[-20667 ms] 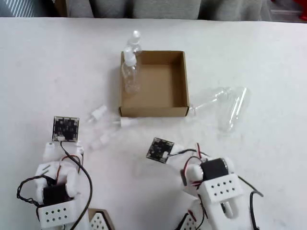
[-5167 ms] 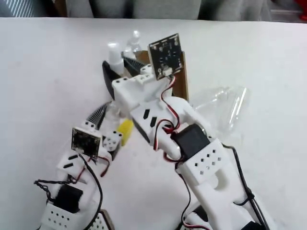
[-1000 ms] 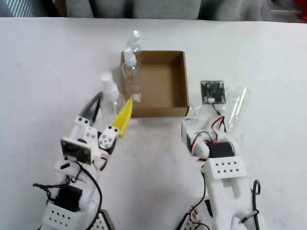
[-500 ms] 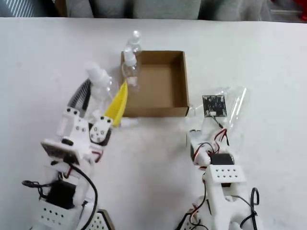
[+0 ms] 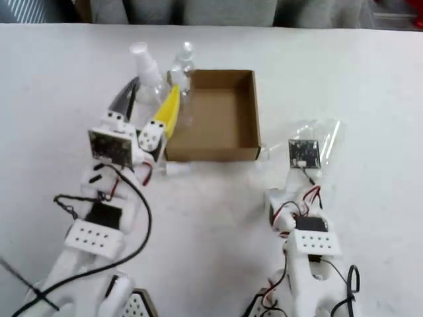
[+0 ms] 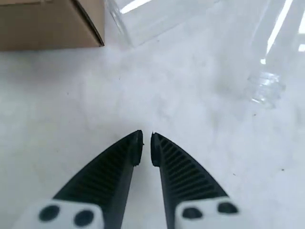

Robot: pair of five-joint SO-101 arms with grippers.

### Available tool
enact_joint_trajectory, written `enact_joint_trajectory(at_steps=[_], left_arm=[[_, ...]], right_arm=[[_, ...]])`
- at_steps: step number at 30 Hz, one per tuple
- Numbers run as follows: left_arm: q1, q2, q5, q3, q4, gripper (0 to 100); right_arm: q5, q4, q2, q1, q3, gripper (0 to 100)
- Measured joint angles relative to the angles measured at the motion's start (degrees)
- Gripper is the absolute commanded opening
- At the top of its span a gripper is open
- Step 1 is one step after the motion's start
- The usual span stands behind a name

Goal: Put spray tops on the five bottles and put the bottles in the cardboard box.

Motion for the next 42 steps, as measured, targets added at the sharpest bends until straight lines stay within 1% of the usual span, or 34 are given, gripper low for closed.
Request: enact_joint_trajectory(at_steps=[3, 9, 19, 22, 27, 38, 42], left_arm=[[0.7, 6.15, 0.0, 0.18, -7.38, 8], [0.88, 20.48, 0.0, -0.44, -19.96, 8], [1.23, 48.79, 3.08, -7.03, -43.08, 8], [1.41, 53.98, 3.08, -8.35, -47.82, 8], [1.41, 60.4, 3.08, -10.55, -49.85, 8], [1.76, 66.73, 3.25, -12.13, -49.93, 8], [1.76, 67.43, 0.7, -12.13, -49.93, 8]], right_arm=[[1.76, 0.0, 0.0, -0.18, 0.0, 1.8], [2.46, 0.0, 0.0, -0.18, 0.0, 1.8], [2.46, 0.0, 0.0, -0.18, 0.0, 1.8], [2.46, 0.0, 0.0, -0.18, 0.0, 1.8], [2.46, 0.0, 0.0, -0.18, 0.0, 1.8], [2.46, 0.0, 0.0, -0.18, 0.0, 1.8], [2.46, 0.0, 0.0, -0.18, 0.0, 1.8]])
